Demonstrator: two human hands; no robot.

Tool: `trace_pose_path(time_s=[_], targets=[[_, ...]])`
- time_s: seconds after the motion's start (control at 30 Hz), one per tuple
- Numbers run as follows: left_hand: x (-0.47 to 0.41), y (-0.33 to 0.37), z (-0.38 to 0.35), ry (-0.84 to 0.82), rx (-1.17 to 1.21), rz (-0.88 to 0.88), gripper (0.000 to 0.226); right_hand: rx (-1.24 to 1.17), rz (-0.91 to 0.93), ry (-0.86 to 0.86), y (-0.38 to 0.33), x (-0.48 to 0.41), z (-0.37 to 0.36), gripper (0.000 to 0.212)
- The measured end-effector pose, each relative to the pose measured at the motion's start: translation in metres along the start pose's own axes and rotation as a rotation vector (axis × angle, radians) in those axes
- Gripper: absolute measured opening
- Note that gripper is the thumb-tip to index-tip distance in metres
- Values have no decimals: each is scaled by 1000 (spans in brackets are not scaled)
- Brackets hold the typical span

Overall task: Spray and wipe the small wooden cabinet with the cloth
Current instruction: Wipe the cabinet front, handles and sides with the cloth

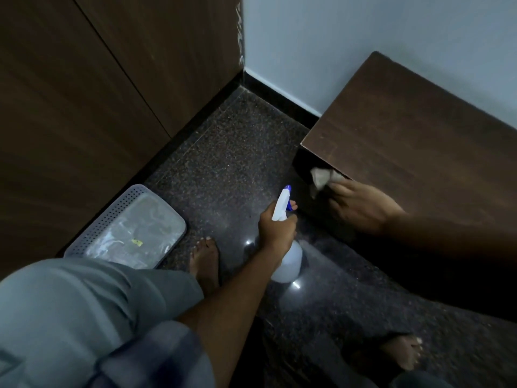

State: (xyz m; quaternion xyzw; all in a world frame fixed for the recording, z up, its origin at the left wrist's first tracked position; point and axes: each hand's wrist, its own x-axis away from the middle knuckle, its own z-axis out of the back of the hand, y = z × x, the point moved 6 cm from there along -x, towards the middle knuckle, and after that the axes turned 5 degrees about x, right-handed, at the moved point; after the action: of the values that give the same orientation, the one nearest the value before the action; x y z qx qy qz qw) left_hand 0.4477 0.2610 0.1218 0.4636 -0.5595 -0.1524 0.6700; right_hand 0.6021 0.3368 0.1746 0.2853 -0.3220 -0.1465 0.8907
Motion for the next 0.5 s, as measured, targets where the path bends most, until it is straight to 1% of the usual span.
trace_pose_path(time_s=[0.03,0.1,0.17,0.2,0.23,0.3,0.33,0.4,0.47,0.5], targets=[[1,-1,-1,-3,-26,-5,37,-9,-23,52,7,-16,5,46],[6,-2,0,3,-77,-2,34,-62,-95,48,11,-54,13,48],[9,-3,0,-4,-71,-30,37,-119,-112,-36,1,-78,15,49],[10,-2,0,-14,-57,-49,40,-111,-78,-106,-10,-80,9,49],[12,1,0,-30,-46,-58,44,-79,-26,-176,-23,-74,-3,50],[10,3,2,-38,-22,-39,46,-38,60,-260,-46,-46,-30,52],[8,1,3,-29,-11,-16,46,-53,81,-293,-56,-25,-42,53],[5,-6,7,-8,-22,34,44,-171,65,-330,-65,18,-58,51],[6,-13,6,-24,-47,81,40,-184,48,-293,-68,50,-56,45],[5,-17,5,-35,-44,105,43,-185,1,-245,-68,55,-52,42]])
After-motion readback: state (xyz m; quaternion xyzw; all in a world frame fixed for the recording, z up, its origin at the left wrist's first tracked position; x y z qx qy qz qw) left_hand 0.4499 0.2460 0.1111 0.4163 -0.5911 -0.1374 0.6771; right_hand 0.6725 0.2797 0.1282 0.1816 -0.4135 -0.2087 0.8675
